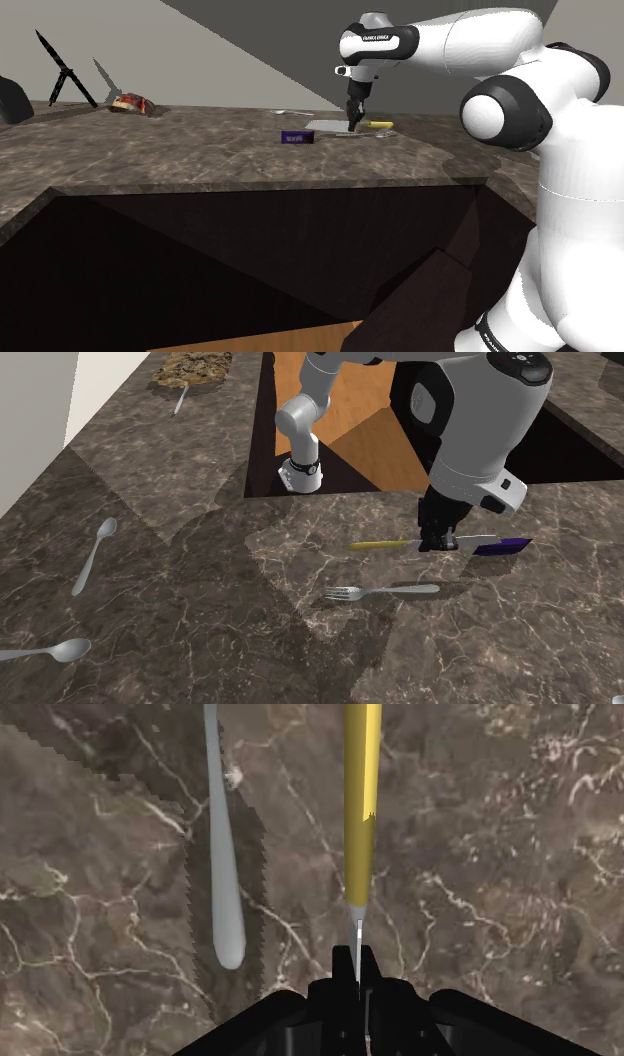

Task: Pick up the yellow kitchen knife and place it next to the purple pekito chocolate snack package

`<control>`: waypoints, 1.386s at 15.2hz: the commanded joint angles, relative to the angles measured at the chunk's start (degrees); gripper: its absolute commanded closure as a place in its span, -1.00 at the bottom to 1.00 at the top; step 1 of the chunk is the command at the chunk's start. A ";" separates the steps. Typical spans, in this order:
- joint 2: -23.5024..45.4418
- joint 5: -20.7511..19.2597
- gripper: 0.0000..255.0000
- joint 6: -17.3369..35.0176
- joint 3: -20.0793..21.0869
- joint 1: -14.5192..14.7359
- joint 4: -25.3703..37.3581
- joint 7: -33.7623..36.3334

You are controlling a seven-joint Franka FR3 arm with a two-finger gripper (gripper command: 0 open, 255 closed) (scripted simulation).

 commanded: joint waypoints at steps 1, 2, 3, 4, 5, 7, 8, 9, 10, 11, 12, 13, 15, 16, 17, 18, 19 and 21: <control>-0.18 -0.03 1.00 1.72 0.02 0.38 -1.89 -0.16; -0.16 0.01 1.00 2.48 0.05 0.51 -2.66 -0.24; -0.13 0.07 1.00 3.23 0.09 0.62 -3.41 -0.32; -0.09 0.13 1.00 3.97 0.14 0.72 -4.14 -0.40; -0.07 0.17 1.00 4.38 0.16 0.79 -4.55 -0.45; -0.06 0.17 1.00 4.37 0.16 0.78 -4.53 -0.45; -0.06 0.17 1.00 4.37 0.16 0.78 -4.53 -0.45; -0.05 0.17 1.00 4.37 0.16 0.78 -4.53 -0.45; -0.05 0.17 1.00 4.37 0.16 0.78 -4.53 -0.45; -0.05 0.17 1.00 4.37 0.16 0.78 -4.53 -0.45; -0.05 0.17 1.00 4.36 0.16 0.78 -4.52 -0.45; -0.05 0.17 1.00 4.36 0.16 0.78 -4.52 -0.45; -0.05 0.17 -1.00 4.36 0.16 0.78 -4.52 -0.45; -0.05 0.17 -1.00 4.36 0.16 0.78 -4.52 -0.45; -0.05 0.17 -1.00 4.36 0.16 0.78 -4.52 -0.45; -0.05 0.17 -1.00 4.36 0.16 0.78 -4.52 -0.45; -0.05 0.17 -1.00 4.36 0.16 0.78 -4.52 -0.45; -0.22 -0.09 -1.00 0.63 -0.05 0.17 -0.81 -0.10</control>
